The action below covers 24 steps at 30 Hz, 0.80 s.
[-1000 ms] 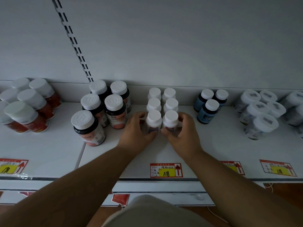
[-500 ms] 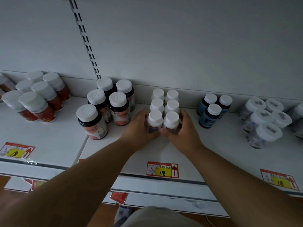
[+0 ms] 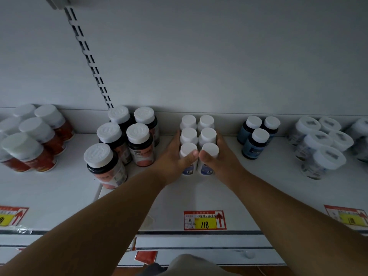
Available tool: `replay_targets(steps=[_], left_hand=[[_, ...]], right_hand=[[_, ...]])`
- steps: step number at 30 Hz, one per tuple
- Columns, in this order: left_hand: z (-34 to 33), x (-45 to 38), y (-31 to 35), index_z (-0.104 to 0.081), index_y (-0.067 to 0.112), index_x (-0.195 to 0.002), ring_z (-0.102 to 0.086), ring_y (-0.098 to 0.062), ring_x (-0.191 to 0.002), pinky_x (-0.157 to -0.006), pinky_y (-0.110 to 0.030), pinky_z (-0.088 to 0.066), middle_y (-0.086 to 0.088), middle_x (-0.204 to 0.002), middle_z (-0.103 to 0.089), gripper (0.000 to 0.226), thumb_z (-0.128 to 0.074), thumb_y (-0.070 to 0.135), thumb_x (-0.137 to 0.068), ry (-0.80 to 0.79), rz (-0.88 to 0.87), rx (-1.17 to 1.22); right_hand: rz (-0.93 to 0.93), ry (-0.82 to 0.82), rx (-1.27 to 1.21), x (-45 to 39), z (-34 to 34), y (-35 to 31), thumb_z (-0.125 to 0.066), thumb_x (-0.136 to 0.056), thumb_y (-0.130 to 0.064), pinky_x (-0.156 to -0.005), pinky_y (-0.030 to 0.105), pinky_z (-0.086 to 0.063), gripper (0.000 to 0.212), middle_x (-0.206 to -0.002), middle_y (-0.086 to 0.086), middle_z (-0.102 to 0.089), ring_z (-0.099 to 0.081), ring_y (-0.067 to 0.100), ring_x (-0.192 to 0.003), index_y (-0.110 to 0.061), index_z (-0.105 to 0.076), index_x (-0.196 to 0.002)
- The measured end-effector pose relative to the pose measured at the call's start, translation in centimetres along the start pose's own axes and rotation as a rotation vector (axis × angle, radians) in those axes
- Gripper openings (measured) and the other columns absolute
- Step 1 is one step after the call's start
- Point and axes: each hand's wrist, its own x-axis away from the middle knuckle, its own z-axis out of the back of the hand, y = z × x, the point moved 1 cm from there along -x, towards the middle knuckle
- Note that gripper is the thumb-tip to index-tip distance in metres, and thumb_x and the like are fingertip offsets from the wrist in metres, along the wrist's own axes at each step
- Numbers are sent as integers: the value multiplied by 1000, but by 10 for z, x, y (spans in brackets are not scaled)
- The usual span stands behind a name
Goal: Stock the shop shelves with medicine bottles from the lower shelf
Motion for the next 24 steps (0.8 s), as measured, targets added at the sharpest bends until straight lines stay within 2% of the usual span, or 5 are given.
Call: replay_targets(steps=[8, 14, 18, 21, 24], left_hand=[[1, 0, -2, -25, 30, -153, -42, -11, -139, -112, -50, -38, 8, -150, -45, 86, -60, 67, -83, 4, -34, 10], [1, 9, -2, -26, 21, -152, -46, -14, -136, -109, -50, -41, 3, -147, -48, 97, -68, 67, -77, 22, -10, 1], [-5, 44, 3, -21, 16, -153, -36, -12, -143, -115, -46, -35, 1, -155, -39, 113, -64, 79, -70, 130, 79, -113], [-23, 80, 8, -9, 27, -158, -21, -5, -147, -120, -41, -26, 8, -163, -20, 120, -59, 86, -65, 226, 205, -123], [-44, 109, 19, -10, 33, -157, -22, -5, -146, -117, -36, -27, 11, -162, -20, 112, -55, 82, -67, 330, 220, -112]], right_hand=[[18, 36, 21, 0, -3, -2, -71, -69, -74, -101, 52, -49, 98, -134, 2, -59, -58, 19, -124, -17, -39, -142], [-42, 44, 94, 5, 3, -1, -66, -56, -88, -99, 48, -51, 108, -133, -7, -59, -58, 12, -121, -25, -40, -139], [-196, 32, 175, 29, 14, 5, -54, -41, -100, -117, 42, -29, 145, -161, -11, -22, -25, 10, -145, -27, -9, -157], [-252, -29, 173, 54, 16, 7, -53, -42, -100, -120, 47, -24, 141, -165, -11, -10, -18, 13, -149, -36, -2, -156], [-231, -84, 186, 71, 21, 6, -53, -49, -98, -120, 48, -24, 132, -164, -15, -9, -17, 11, -149, -40, -1, -156]])
